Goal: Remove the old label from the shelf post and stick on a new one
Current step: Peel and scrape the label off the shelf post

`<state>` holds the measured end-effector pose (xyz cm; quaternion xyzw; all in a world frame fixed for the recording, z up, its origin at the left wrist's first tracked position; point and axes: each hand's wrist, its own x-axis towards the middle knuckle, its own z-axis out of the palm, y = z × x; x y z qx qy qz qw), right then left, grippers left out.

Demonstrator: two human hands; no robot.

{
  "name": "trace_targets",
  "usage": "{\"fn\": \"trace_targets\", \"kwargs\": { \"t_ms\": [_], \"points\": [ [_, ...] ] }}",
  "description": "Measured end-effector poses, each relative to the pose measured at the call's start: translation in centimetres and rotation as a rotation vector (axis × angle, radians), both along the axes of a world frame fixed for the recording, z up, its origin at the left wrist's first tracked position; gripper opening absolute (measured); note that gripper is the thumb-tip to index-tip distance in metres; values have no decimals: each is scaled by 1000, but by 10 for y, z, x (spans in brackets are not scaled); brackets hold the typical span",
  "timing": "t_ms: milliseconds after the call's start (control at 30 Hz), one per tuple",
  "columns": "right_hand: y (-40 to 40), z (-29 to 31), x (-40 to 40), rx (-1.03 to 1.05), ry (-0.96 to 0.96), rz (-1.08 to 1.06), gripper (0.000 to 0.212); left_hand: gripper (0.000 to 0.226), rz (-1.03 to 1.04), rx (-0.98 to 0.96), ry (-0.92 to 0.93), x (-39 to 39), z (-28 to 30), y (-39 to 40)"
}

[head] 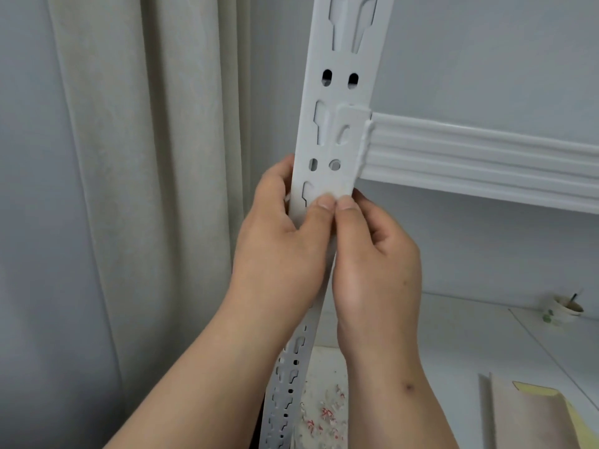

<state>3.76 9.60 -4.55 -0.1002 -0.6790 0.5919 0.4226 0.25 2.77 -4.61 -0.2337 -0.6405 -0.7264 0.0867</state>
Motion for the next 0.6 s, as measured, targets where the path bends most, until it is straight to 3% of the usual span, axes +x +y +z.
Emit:
{"fn": "trace_targets", "kwargs": {
  "t_ms": [167, 400, 600],
  "points": [
    [0, 0, -1, 40, 0, -16, 27, 33, -56, 35, -38, -2, -2, 0],
    [-2, -7, 0, 51, 2, 20, 25, 42, -142, -15, 18, -4, -9, -3],
    [-2, -3, -1, 6, 11, 8, 28, 25, -107, 37, -11, -1, -6, 2]
  ]
}}
